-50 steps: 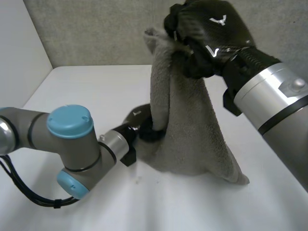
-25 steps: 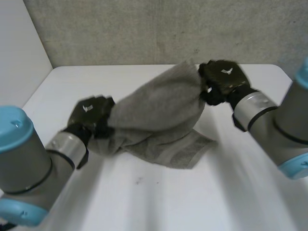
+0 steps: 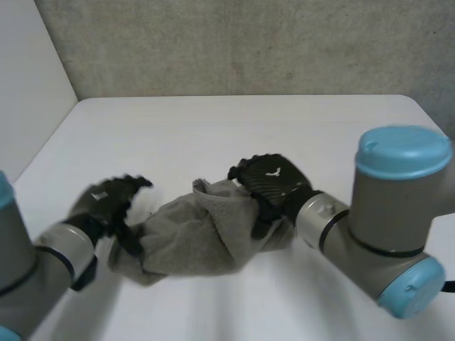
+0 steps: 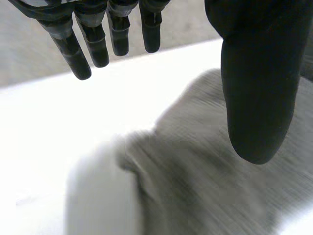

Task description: Fold the towel.

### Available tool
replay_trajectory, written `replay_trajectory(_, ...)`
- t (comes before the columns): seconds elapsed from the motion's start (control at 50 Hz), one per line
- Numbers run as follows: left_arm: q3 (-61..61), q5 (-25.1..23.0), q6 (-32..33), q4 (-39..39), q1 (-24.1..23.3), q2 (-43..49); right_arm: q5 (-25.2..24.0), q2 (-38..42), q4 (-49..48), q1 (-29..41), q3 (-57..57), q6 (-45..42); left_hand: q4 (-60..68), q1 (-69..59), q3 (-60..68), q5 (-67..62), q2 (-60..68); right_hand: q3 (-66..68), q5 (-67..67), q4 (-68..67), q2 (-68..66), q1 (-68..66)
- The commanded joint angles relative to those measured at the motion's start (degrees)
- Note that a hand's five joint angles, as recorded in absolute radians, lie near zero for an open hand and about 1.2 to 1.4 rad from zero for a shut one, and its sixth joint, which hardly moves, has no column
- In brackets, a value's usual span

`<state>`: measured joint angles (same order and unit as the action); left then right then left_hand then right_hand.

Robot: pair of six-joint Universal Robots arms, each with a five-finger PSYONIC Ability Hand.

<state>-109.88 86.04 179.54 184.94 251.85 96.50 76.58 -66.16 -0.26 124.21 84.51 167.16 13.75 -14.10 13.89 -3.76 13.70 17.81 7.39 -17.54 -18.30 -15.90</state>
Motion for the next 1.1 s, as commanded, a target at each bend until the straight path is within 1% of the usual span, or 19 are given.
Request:
replay_trajectory(0.02,6.8,-5.3,1.7,0.1,4.1,-2.9,0.7,-7.1,1.7,-9.0,1.4,1.1,1.2,-0.8,1.0,-1.2,1.2,-2.9,-2.4,2.6,3.3,0.9)
replay_trajectory(0.04,6.8,-5.4,1.7,0.1,4.1,-2.9,0.7,-7.1,1.7,-9.0,1.4,1.1,1.2,-0.8,1.0,-1.2,1.2,-2.9,-2.4,2.6,3.3,0.9)
replay_trajectory(0.08,9.3,-10.6,1.8,0.4,4.4,-2.8,0.6,-9.7,1.8,-11.3,2.8,3.3,1.8,-1.5,1.7,-1.8,1.9,-1.8,-1.4,1.6,2.3,-0.1)
replay_trajectory(0.14,10.4,-13.4,1.7,0.7,4.5,-2.2,0.5,-10.3,1.8,-12.6,3.6,4.2,2.4,-2.0,2.2,-2.3,2.4,-1.2,-0.7,0.9,1.7,-0.7)
replay_trajectory(0.18,13.1,-18.3,1.7,1.0,4.2,-0.4,0.2,-11.4,1.9,-14.8,5.4,4.8,4.4,-4.0,4.2,-4.4,4.4,0.3,0.8,-0.6,0.2,-2.2)
replay_trajectory(0.36,22.7,-27.5,3.4,1.0,2.8,10.2,-0.9,-12.2,1.4,-16.1,9.1,4.8,6.2,-5.9,6.1,-6.2,6.3,3.2,3.6,-3.5,-2.7,-5.1)
replay_trajectory(0.46,26.8,-33.1,6.6,0.8,2.6,16.0,-0.9,-8.5,0.8,-15.7,8.7,4.9,10.4,-10.1,10.3,-10.4,10.5,3.2,3.6,-3.5,-2.7,-5.1)
replay_trajectory(0.5,28.0,-37.4,8.6,0.5,2.6,18.6,-1.3,-7.1,0.5,-15.6,8.1,4.9,10.4,-10.1,10.3,-10.4,10.5,3.0,3.5,-3.3,-2.5,-5.0)
replay_trajectory(0.52,28.0,-37.4,8.6,0.5,2.6,18.6,-1.3,-7.1,0.5,-15.6,8.1,4.9,10.4,-10.1,10.3,-10.4,10.5,3.0,3.5,-3.3,-2.5,-5.0)
replay_trajectory(0.56,28.1,-41.0,9.8,0.4,2.5,20.4,-3.4,-4.5,-0.4,-15.6,7.3,5.0,10.4,-10.1,10.3,-10.4,10.5,2.2,2.6,-2.5,-1.7,-4.1)
replay_trajectory(0.72,27.4,-44.2,10.3,-0.2,1.1,23.7,-8.6,2.4,-3.6,-15.3,5.2,6.7,11.9,-11.6,11.8,-11.9,12.0,2.7,3.1,-3.0,-2.2,-4.6)
replay_trajectory(0.84,26.6,-44.4,10.3,-0.4,-0.2,24.9,-8.4,6.4,-4.8,-15.2,3.2,7.0,12.3,-11.9,12.1,-12.3,12.3,6.9,7.3,-7.2,-6.4,-8.8)
replay_trajectory(0.9,26.0,-44.4,10.4,-0.2,-0.4,25.5,-7.9,8.7,-4.8,-15.1,1.8,6.9,15.5,-15.1,15.3,-15.5,15.5,16.0,16.4,-16.3,-15.5,-17.9)
replay_trajectory(0.94,26.0,-44.4,10.3,0.0,-0.7,26.1,-6.7,9.8,-4.9,-14.3,0.7,6.9,27.8,-27.5,27.7,-27.8,27.9,33.4,33.8,-33.7,-32.9,-35.3)
replay_trajectory(0.96,26.0,-44.4,10.3,0.0,-0.7,26.1,-6.7,9.8,-4.9,-14.3,0.7,6.9,27.9,-27.6,27.8,-27.9,28.0,33.5,33.9,-33.8,-33.0,-35.4)
replay_trajectory(0.98,26.1,-44.4,10.3,0.2,-0.8,26.3,-6.0,9.9,-5.3,-13.9,0.2,6.7,39.7,-39.4,39.6,-39.7,39.8,44.3,44.7,-44.6,-43.8,-46.2)
replay_trajectory(1.0,26.1,-44.4,10.3,0.2,-0.8,26.3,-5.3,9.8,-5.9,-13.9,-0.3,6.4,39.9,-39.5,39.7,-39.9,39.9,62.0,62.4,-62.3,-61.5,-63.9)
replay_trajectory(1.04,26.4,-44.1,10.3,0.6,-0.8,26.4,-4.6,9.8,-6.8,-13.8,-0.8,6.4,64.6,-64.3,64.5,-64.6,64.7,62.2,62.6,-62.5,-61.7,-64.1)
replay_trajectory(1.1,27.6,-43.9,10.4,1.6,-0.8,26.6,-3.4,9.6,-8.4,-13.6,-2.3,6.3,66.3,-65.9,66.1,-66.2,66.3,62.2,62.6,-62.5,-61.7,-64.1)
